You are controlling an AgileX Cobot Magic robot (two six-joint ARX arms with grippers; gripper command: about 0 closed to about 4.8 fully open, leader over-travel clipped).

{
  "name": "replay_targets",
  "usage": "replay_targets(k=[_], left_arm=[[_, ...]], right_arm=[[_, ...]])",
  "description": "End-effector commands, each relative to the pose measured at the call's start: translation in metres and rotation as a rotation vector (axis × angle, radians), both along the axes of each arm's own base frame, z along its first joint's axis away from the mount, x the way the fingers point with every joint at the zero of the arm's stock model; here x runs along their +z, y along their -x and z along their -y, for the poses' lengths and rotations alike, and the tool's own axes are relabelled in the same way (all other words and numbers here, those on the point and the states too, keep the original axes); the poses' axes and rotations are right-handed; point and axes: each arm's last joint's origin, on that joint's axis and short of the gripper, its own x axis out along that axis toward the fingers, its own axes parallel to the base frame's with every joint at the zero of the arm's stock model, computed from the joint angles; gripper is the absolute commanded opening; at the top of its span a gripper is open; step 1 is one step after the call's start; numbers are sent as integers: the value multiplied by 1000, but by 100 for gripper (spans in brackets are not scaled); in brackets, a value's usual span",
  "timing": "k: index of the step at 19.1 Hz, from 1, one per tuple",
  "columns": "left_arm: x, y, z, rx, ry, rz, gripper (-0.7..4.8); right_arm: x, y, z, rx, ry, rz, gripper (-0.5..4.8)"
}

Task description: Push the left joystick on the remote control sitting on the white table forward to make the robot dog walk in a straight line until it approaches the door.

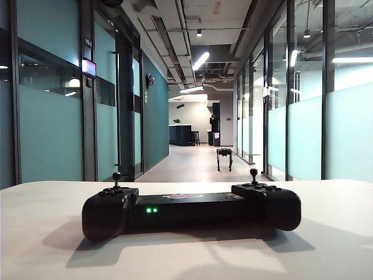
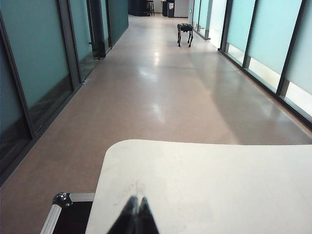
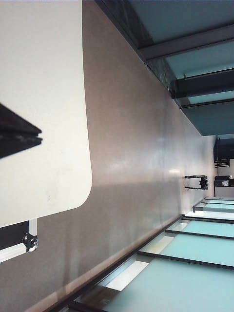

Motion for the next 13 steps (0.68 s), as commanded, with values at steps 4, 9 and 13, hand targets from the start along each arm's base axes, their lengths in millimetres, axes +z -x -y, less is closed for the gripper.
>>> replay_targets(k=[4, 9, 13], left_arm=[[2, 0, 0, -3, 8, 10, -5], [2, 0, 0, -3, 8, 10, -5], [2, 0, 0, -3, 8, 10, -5]], right_arm=[[0, 0, -1, 45, -1, 19, -6], [-1, 0, -1, 37, -17, 9, -6], [-3, 0, -1, 38, -41, -12, -5]])
